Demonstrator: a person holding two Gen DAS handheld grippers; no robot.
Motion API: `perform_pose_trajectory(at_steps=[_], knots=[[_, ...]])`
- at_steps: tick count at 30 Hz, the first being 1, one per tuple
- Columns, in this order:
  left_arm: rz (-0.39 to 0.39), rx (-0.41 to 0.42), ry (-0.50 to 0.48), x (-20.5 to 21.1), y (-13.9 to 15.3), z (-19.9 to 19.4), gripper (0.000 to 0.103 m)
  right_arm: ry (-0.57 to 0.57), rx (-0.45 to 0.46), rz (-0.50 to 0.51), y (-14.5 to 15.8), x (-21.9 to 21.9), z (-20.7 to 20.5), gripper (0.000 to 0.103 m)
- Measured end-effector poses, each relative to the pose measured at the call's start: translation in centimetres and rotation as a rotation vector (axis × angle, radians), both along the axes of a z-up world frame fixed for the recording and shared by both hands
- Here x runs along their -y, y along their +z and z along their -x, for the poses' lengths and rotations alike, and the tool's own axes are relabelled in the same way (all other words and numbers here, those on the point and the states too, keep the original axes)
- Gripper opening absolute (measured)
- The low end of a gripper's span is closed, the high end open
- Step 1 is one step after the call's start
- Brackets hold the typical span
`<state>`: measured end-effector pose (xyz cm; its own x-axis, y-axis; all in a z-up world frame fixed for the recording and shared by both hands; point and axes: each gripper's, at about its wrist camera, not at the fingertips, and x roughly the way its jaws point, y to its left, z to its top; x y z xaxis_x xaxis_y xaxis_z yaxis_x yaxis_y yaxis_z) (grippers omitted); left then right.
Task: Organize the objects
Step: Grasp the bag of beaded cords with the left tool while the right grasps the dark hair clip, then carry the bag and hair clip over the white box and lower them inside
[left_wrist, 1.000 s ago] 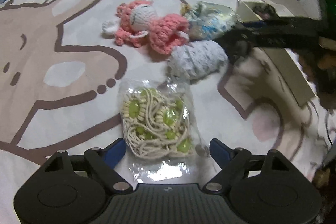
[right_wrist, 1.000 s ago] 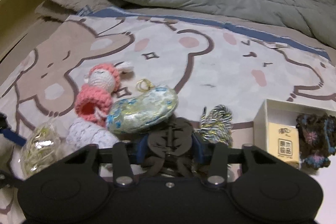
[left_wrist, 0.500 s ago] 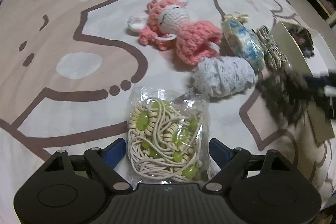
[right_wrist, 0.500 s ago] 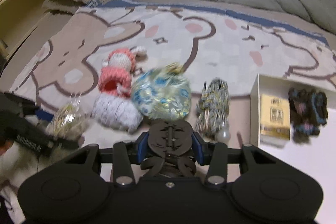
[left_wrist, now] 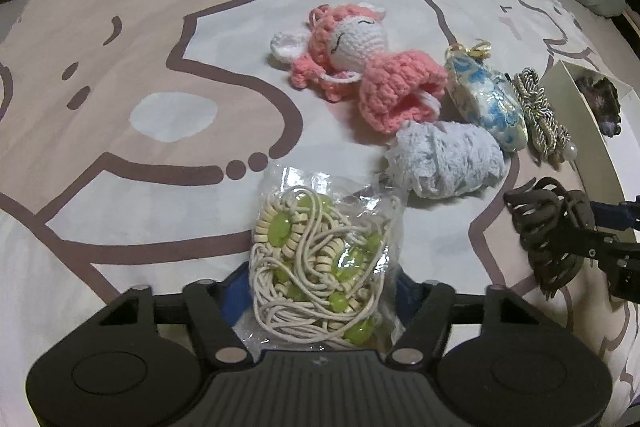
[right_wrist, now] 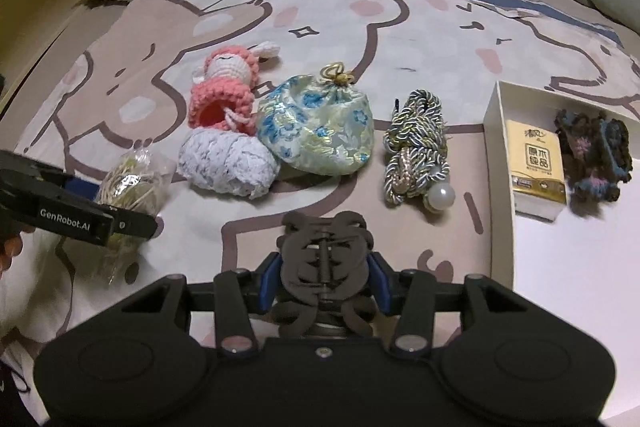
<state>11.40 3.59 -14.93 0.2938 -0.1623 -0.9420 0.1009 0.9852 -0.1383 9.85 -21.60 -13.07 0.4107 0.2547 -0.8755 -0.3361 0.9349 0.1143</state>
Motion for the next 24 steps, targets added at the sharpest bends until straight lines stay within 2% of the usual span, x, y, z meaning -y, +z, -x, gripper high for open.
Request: perform_pose_trajectory(at_steps=[3,8,24], knots=[[0.017,0.006,0.018,-0.3,0.4,0.2,0.058,-0.001,0.002,-0.002,0.0,0.1,-0.1,0.045],[0.035,0.046,0.05,-1.0,1.8,0.7,0.057,0.01,0.033,0.006,0.9,0.1,0.2,0.045],[0.133,0.227,0.112,-1.0,8.5,3.5,0.057,-0.037,0.218,-0.07,7.6,1.2,2.2,0.045]])
